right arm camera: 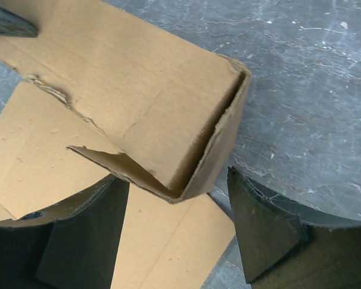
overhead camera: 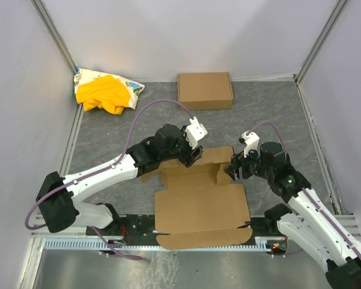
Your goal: Fold the paper box
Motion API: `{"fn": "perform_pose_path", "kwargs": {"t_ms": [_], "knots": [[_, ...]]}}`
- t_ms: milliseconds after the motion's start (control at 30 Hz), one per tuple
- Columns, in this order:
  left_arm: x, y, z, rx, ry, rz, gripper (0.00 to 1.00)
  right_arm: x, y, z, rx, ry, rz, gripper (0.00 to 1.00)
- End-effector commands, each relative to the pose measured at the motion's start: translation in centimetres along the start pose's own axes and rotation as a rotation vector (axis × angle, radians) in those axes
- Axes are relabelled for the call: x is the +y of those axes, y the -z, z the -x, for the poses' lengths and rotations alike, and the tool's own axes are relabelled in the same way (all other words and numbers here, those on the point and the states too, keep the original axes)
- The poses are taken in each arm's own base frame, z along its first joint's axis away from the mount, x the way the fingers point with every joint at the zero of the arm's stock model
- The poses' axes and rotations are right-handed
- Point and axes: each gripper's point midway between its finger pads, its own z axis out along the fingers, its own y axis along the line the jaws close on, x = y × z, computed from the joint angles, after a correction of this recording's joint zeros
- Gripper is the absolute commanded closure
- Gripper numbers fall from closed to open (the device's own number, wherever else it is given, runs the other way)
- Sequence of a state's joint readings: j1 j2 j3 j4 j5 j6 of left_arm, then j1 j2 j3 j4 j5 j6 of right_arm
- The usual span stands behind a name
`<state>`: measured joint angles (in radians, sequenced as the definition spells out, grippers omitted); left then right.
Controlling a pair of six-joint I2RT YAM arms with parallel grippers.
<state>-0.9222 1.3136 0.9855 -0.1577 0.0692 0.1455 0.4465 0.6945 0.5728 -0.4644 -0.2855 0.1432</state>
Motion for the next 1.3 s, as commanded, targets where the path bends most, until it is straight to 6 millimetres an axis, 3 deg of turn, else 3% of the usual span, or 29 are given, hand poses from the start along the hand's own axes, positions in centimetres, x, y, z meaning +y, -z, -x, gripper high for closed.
{"fn": "perform_pose_path", "kwargs": {"t_ms": [0,400,833,1000,1267], "knots": [[-0.7,-0.2,0.1,0.020,0.033,-0.039,0.31,1.4,-0.1,1.8,-0.082,0.015,0.082,0.26],[0.2,0.4,3.4,-0.048,0.045,-0.020,0.27,1.3,-0.1,1.7,-0.110,0.007,0.071,0.27],[0.5,-0.3,3.1,-0.042,0.068,-0.024,0.28,0.3,-0.8,1.5,-0.171,-0.052,0.021,0.40],[0.7,-0.5,3.3,-0.042,0.075,-0.021,0.28,0.2,-0.7,1.4,-0.197,-0.060,0.017,0.40],[1.6,0.3,5.2,-0.081,0.085,0.007,0.26,0.2,-0.2,1.7,-0.209,-0.053,0.010,0.37]]}}
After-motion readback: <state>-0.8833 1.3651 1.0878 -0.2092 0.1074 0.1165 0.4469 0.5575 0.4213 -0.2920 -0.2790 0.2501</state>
